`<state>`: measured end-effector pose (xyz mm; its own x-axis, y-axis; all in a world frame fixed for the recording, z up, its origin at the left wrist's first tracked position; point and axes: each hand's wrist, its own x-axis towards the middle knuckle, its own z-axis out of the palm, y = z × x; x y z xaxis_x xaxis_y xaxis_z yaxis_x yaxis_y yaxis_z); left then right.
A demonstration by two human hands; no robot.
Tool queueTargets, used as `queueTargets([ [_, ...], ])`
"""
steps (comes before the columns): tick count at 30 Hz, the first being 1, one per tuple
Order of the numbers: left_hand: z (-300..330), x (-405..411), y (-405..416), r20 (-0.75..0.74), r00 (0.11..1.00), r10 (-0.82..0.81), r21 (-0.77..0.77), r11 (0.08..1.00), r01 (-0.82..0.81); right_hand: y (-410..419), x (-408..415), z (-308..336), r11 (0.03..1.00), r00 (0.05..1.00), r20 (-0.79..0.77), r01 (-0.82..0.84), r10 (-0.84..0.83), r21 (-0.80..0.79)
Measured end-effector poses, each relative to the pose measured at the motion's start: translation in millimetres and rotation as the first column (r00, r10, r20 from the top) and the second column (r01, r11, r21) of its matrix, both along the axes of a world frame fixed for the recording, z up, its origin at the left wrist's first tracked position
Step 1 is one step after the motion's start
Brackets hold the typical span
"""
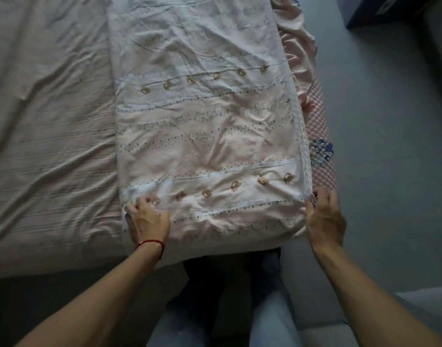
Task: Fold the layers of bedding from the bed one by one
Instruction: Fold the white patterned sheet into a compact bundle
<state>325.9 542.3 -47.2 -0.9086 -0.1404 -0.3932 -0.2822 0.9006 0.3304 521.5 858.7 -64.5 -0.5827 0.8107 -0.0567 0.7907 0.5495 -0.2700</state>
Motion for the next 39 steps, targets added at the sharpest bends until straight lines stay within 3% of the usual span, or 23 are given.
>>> queueTargets([
  [2, -3, -1, -24, 0.058, 0.995, 0.085, -0.01, 0.996, -0.085, -9, -2, 0, 0.983, 0.991, 0.038, -0.135, 0.131, 0.122],
  [4, -6, 0, -38, 0.06, 0.991, 0.118, 0.051, 0.991, -0.121, -16, -6, 1, 0.976, 0.985, 0.007, -0.169, 0.17, 0.136],
  [7, -11, -3, -46, 0.02, 0.982, 0.188, 0.084, 0.978, -0.189, -16, -13, 6, 0.999, 0.992, -0.125, -0.035, 0.036, 0.012],
  [12, -13, -13, -54, 0.077, 0.922, 0.378, 0.074, 0.921, -0.384, 2, -27, 2, 0.992, 0.99, -0.132, 0.027, -0.043, -0.125],
  [17, -19, -21, -77, 0.223, 0.938, 0.266, 0.183, 0.934, -0.308, 21, -26, -5, 0.989, 0.994, -0.106, 0.005, -0.021, -0.15],
  [21, 7, -11, -94, 0.2, 0.968, 0.15, 0.31, 0.928, -0.208, 36, -11, 14, 0.983, 0.993, -0.114, 0.012, -0.034, -0.186],
  [24, 34, -4, -108, 0.231, 0.972, 0.052, 0.353, 0.926, -0.134, 59, -5, 50, 0.903, 0.986, -0.149, 0.003, -0.075, -0.43],
  [28, 66, -5, -106, 0.213, 0.973, 0.092, 0.314, 0.936, -0.158, 89, -5, 82, 0.735, 0.963, -0.201, -0.006, -0.178, -0.678],
  [31, 93, -6, -98, 0.248, 0.966, 0.072, 0.345, 0.925, -0.158, 86, -2, 92, 0.649, 0.971, -0.124, 0.038, -0.202, -0.76],
  [36, 123, -3, -116, 0.526, 0.846, -0.091, 0.396, 0.906, -0.149, 69, 20, 106, 0.417, 0.997, 0.017, 0.045, -0.07, -0.908],
  [39, 135, 5, -123, 0.565, 0.82, -0.089, 0.353, 0.925, -0.143, 62, 34, 112, 0.398, 0.996, 0.042, 0.072, -0.085, -0.915],
])
